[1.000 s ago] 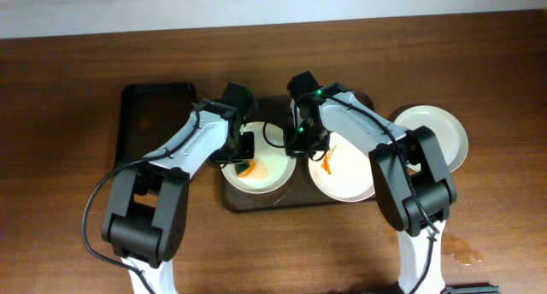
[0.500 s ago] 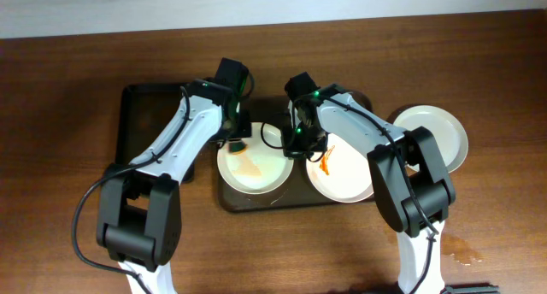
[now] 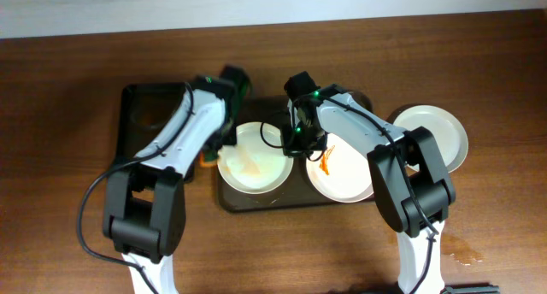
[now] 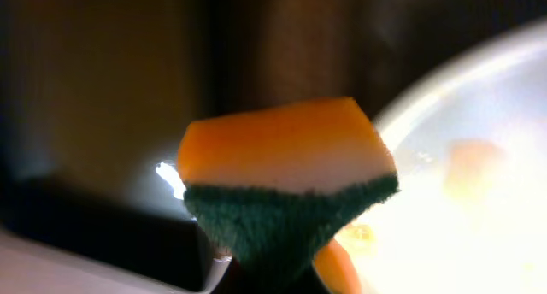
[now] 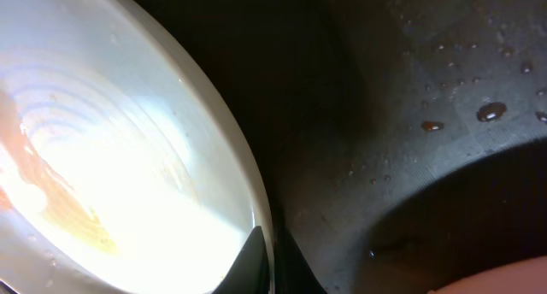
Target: Clean dirty plates on tray and stack at the side
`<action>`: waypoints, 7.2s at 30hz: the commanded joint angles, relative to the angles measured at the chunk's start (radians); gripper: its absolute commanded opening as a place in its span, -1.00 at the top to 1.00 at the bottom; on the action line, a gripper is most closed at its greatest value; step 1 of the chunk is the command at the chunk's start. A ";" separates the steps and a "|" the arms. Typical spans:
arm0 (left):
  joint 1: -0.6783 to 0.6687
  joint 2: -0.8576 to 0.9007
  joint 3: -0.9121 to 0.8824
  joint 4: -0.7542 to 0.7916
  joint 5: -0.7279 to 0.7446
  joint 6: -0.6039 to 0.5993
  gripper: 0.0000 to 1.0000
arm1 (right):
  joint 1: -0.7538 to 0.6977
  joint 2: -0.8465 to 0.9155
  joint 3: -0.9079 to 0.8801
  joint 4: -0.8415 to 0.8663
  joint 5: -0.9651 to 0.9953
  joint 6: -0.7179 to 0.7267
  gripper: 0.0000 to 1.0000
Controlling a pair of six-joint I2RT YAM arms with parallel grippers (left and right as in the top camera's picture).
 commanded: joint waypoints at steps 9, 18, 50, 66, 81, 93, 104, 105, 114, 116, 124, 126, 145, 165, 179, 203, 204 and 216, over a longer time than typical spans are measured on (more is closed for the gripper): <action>0.250 -0.142 0.136 -0.185 0.061 -0.077 1.00 | 0.267 -0.380 0.137 -0.194 0.787 -0.089 0.92; 0.410 -0.142 0.016 -0.063 0.275 -0.014 1.00 | 0.591 -0.423 0.137 -0.212 1.678 -0.134 0.92; 0.408 -0.142 0.015 -0.055 0.279 0.011 1.00 | -0.857 -0.485 -0.179 -0.235 0.032 -0.094 -0.97; 0.408 -0.142 0.015 -0.048 0.280 0.011 1.00 | -1.487 -0.441 -0.367 -0.136 0.214 0.223 -0.87; 0.408 -0.142 0.015 -0.042 0.281 0.011 1.00 | -1.490 -0.278 -0.376 -0.058 0.302 0.335 -0.26; 0.408 -0.142 0.015 -0.040 0.301 0.012 1.00 | -1.490 -0.279 -0.490 0.100 0.142 0.312 0.92; 0.408 -0.142 0.015 -0.037 0.301 0.011 1.00 | -1.329 -0.590 -0.407 0.091 -0.212 0.153 0.92; 0.408 -0.142 0.015 -0.037 0.301 0.011 1.00 | -1.288 -0.600 -0.407 0.126 -0.211 0.115 0.92; 0.408 -0.142 0.015 -0.033 0.302 0.011 1.00 | -0.844 -0.430 -0.407 0.158 0.317 0.240 0.27; 0.408 -0.142 0.015 -0.033 0.302 0.011 1.00 | -0.844 -0.449 -0.407 0.126 0.254 0.189 -0.27; 0.407 -0.142 0.015 -0.037 0.302 0.011 1.00 | -0.547 -0.595 -0.442 -0.103 0.056 -0.029 -0.11; 0.407 -0.142 0.015 -0.037 0.302 0.011 1.00 | -0.460 -0.576 -0.468 -0.099 0.191 0.074 -0.20; 0.407 -0.142 0.015 -0.041 0.306 0.011 1.00 | -0.293 -0.520 -0.568 0.018 0.320 0.181 -0.11; 0.407 -0.142 0.015 -0.040 0.306 0.011 1.00 | -0.151 -0.420 -0.369 0.083 0.235 -0.031 -0.13; 0.407 -0.142 0.015 -0.036 0.359 0.042 1.00 | -0.182 -0.201 -0.372 0.128 0.130 -0.141 0.62; -0.133 -0.142 -0.389 0.521 0.545 -0.159 1.00 | -0.169 -0.200 -0.396 0.201 -0.100 -0.062 0.92; -0.141 -0.142 -0.412 0.590 0.569 -0.159 1.00 | -0.169 -0.200 -0.396 0.201 -0.100 -0.062 0.92; -0.197 -0.025 -0.419 0.711 0.327 -0.118 1.00 | -0.168 -0.200 -0.396 0.201 -0.100 -0.062 0.92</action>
